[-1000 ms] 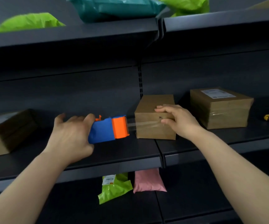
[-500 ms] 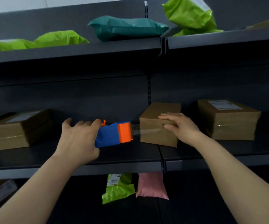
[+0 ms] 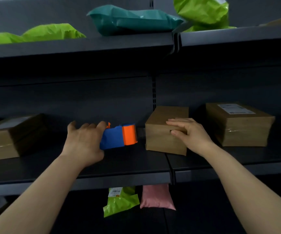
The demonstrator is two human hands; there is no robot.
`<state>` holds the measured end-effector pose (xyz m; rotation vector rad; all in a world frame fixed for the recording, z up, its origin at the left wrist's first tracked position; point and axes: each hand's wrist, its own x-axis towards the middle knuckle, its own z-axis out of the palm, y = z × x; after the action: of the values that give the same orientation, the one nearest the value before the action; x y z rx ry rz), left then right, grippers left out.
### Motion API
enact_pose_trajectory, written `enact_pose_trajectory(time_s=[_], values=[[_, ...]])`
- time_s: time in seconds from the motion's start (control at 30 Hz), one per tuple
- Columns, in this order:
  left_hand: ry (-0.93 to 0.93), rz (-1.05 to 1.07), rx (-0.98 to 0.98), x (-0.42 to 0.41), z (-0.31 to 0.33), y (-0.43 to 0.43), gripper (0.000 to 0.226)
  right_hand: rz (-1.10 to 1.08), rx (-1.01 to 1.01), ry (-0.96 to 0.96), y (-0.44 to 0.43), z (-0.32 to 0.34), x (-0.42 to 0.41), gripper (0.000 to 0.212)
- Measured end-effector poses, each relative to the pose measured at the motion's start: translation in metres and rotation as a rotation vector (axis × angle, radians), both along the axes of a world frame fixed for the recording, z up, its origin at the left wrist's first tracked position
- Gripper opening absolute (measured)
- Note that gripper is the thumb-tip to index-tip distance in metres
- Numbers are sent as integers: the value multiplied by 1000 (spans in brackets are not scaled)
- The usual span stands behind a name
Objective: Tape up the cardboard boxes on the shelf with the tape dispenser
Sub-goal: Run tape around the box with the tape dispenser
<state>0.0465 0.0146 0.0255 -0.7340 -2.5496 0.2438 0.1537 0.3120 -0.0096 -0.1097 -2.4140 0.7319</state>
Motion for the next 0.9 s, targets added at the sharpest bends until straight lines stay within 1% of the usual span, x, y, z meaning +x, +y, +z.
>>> enact_pose_trajectory(time_s=[0.13, 0.33, 0.63, 0.9], values=[[0, -1, -3, -5, 1, 5, 66, -7, -13, 42, 0, -2, -3, 34], [29, -8, -17, -12, 3, 10, 62, -21, -9, 52, 1, -4, -4, 34], [59, -26, 1, -21, -4, 14, 67, -13, -26, 60, 1, -4, -5, 34], [77, -41, 12, -26, -7, 18, 64, -7, -11, 64, 0, -2, -3, 36]])
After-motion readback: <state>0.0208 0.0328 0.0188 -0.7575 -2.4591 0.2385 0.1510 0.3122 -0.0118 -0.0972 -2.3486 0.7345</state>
